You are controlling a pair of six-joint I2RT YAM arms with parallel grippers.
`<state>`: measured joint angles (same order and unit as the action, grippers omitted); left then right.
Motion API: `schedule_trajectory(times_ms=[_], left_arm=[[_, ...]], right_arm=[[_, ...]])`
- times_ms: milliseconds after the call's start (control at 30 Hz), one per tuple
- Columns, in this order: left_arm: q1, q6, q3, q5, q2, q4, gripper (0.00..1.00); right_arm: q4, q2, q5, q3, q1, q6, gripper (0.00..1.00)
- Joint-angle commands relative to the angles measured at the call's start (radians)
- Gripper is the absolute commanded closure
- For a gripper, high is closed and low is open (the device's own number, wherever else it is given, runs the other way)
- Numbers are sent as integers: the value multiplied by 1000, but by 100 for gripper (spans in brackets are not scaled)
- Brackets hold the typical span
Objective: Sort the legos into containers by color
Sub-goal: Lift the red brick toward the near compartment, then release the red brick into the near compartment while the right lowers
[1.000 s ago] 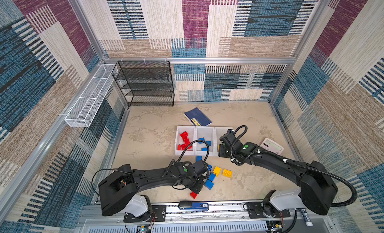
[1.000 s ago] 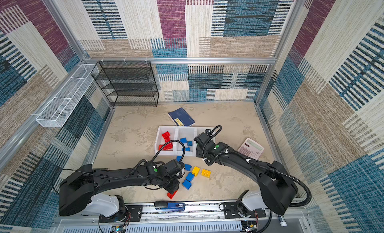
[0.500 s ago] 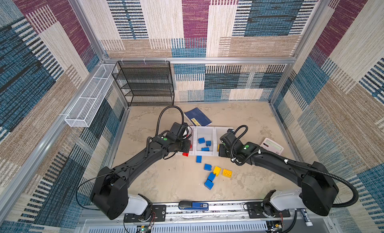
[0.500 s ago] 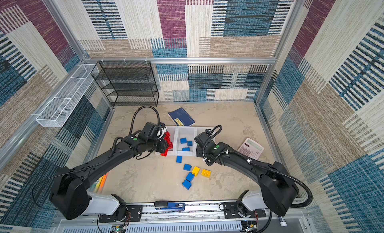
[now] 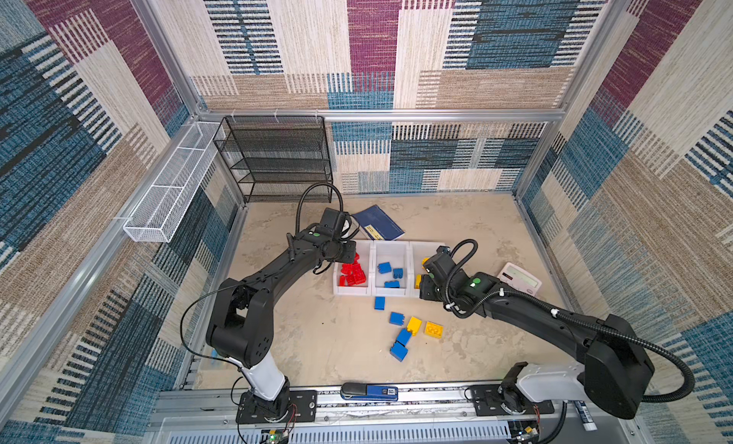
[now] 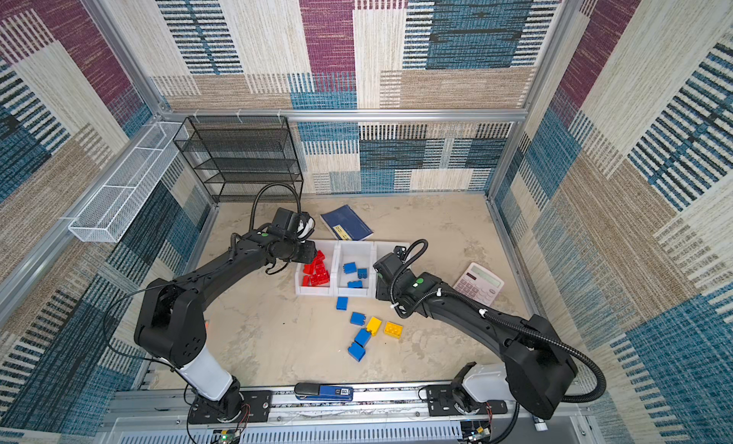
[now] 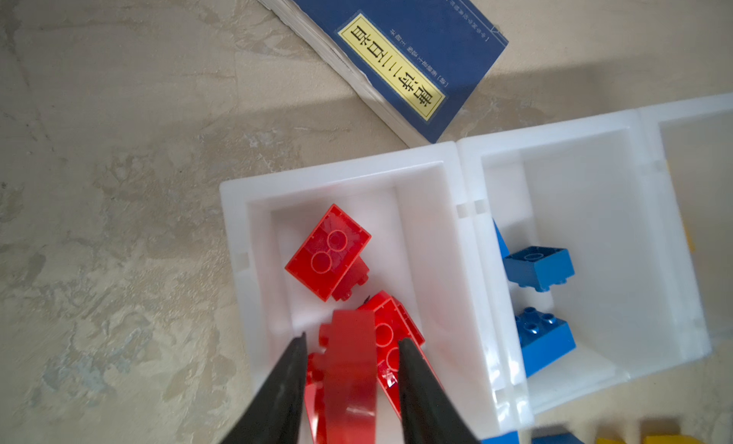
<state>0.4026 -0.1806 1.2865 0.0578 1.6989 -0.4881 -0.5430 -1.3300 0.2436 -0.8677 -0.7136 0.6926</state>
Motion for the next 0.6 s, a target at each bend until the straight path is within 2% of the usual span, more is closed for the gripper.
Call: schedule_trajectory(times_ms=[0,267,567], left_arm=[[-1,18,4,-38,-9,-7,49],[-1,4,-45,-35,-102,-5,46],[-5,-52,-265,-58,-309,34,45]], right_arm=[[-2,5,11,2,0,15,37],[-7,7,10,2,0,10,35],[-34,8,-11,30,0,19,36]])
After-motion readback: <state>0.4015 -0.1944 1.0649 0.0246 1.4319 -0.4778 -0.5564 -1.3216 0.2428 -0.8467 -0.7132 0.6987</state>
